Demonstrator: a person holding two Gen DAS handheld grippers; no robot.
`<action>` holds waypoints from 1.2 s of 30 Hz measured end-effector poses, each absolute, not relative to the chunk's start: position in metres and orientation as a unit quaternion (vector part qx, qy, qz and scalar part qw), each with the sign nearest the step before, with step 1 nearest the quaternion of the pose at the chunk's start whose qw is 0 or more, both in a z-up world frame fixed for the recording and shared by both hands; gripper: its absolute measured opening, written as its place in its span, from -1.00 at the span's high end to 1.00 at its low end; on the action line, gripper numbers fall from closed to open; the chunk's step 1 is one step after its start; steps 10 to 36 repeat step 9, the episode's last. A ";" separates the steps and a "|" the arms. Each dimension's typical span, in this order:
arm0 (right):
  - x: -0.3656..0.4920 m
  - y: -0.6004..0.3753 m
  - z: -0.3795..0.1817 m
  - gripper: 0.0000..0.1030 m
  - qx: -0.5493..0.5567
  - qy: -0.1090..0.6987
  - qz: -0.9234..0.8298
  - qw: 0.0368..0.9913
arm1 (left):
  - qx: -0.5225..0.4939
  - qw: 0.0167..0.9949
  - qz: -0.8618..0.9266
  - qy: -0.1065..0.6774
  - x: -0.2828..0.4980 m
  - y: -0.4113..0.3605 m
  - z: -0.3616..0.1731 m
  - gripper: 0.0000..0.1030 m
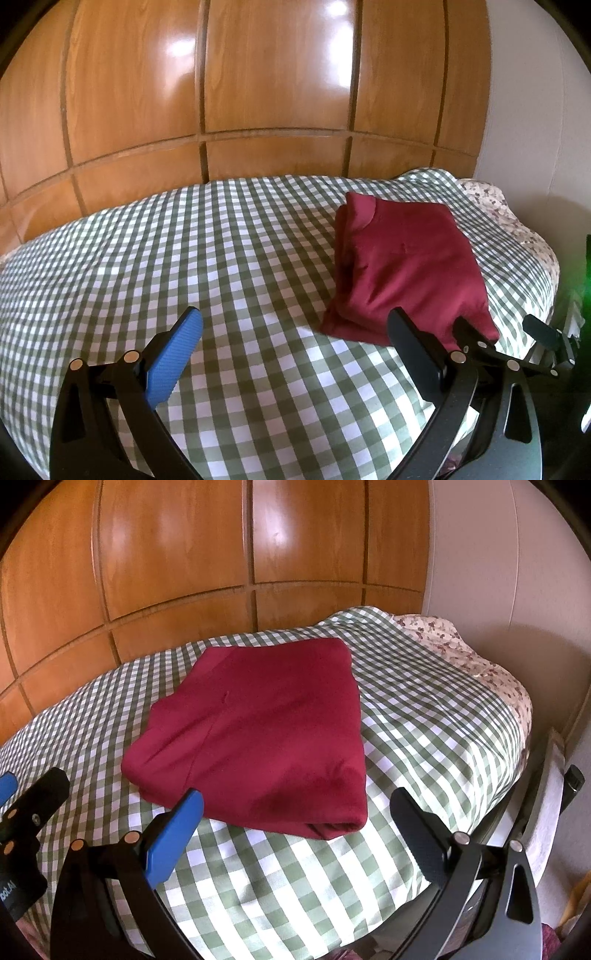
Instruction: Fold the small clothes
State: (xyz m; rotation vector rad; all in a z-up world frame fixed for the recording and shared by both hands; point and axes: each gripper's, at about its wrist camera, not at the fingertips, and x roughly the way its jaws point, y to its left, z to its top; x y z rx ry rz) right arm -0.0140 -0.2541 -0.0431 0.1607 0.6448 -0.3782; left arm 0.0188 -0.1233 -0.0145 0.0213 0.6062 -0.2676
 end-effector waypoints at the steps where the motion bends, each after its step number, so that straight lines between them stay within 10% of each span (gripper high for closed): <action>1: -0.013 -0.255 -0.044 -0.96 0.078 0.315 -0.184 0.928 | 0.008 0.944 -0.131 0.301 0.020 -0.123 -0.016 -0.92; 36: -0.012 -0.274 -0.041 -0.96 0.093 0.309 -0.200 0.925 | -0.011 0.936 -0.103 0.337 0.036 -0.114 -0.029 -0.92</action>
